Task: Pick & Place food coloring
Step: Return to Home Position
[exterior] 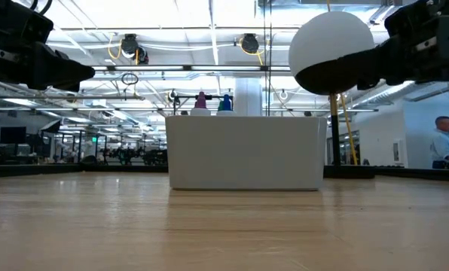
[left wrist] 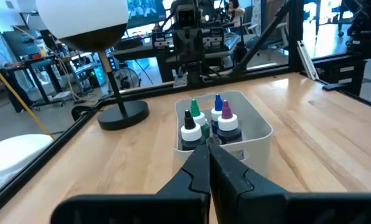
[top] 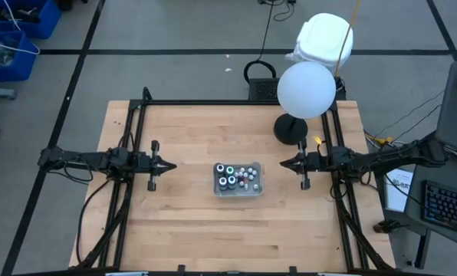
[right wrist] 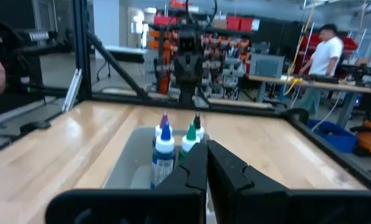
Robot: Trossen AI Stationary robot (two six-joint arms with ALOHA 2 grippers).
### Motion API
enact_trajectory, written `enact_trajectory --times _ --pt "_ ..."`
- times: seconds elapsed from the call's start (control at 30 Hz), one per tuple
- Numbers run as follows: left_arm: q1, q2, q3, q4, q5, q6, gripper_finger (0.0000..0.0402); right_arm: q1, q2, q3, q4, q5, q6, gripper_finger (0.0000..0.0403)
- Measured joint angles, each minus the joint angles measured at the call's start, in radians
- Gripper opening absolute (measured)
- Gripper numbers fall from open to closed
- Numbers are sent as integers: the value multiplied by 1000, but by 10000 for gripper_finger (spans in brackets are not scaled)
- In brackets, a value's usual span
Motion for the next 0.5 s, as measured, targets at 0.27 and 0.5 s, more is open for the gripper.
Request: enact_trajectory --times 0.27,0.5 --pt "0 0 -1 0 2 0 4 0 -243 1 -246 2 0 0" --pt "0 0 -1 -1 2 0 4 0 -513 0 -466 4 0 0"
